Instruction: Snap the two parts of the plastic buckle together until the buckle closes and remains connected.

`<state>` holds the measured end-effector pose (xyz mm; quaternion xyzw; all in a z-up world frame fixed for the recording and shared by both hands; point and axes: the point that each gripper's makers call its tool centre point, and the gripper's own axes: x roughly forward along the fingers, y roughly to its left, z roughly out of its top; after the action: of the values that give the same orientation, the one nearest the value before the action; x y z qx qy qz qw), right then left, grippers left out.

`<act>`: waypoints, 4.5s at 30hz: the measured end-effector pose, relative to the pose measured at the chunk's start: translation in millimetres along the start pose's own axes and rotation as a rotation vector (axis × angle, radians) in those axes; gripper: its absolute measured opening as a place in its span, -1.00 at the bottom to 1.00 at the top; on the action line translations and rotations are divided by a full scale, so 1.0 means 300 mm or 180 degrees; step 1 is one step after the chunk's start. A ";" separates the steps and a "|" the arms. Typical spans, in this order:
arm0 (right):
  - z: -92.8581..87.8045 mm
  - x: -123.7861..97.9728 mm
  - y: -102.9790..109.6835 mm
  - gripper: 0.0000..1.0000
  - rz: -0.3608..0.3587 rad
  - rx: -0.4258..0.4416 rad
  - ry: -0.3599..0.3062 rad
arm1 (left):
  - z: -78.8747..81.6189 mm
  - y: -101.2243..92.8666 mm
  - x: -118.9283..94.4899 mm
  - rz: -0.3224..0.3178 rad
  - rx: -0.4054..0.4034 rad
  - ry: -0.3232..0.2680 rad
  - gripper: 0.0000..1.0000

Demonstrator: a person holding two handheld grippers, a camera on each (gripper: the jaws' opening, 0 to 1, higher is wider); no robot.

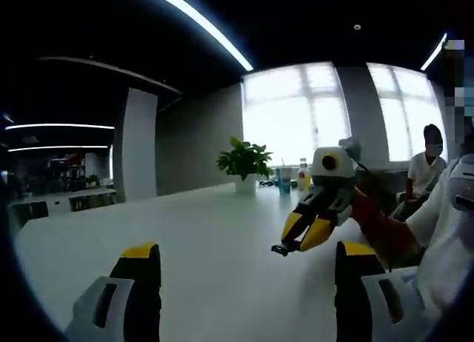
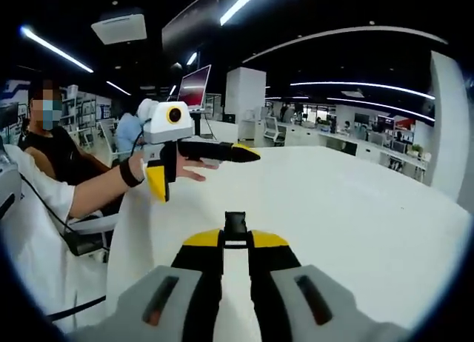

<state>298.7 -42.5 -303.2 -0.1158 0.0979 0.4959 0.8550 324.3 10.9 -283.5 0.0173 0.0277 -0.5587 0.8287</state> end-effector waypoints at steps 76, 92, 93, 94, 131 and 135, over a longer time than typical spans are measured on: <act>0.026 0.160 -0.300 -0.79 -0.0434 0.0135 0.0140 | -0.068 -0.005 0.019 -0.0018 0.0107 0.0072 0.99; 0.042 0.199 -0.375 -0.79 -0.0503 0.0185 0.0148 | -0.068 0.008 0.018 0.0089 0.0220 0.0077 0.99; 0.042 0.203 -0.378 -0.79 -0.0514 0.0173 0.0149 | -0.067 0.011 0.017 0.0092 0.0208 0.0075 0.99; 0.040 0.208 -0.383 -0.79 -0.0530 0.0178 0.0162 | -0.066 0.013 0.015 0.0087 0.0170 0.0069 0.99; -0.008 0.243 -0.485 -0.79 -0.0728 0.0248 0.0375 | -0.072 0.018 0.003 0.0087 0.0075 0.0087 0.99; -0.015 0.253 -0.491 -0.79 -0.0731 0.0262 0.0385 | -0.077 0.019 0.005 0.0094 0.0086 0.0110 0.99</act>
<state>464.0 -52.2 -313.8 -0.1208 0.1556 0.3824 0.9028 329.6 13.1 -306.5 0.0386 0.0343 -0.5463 0.8360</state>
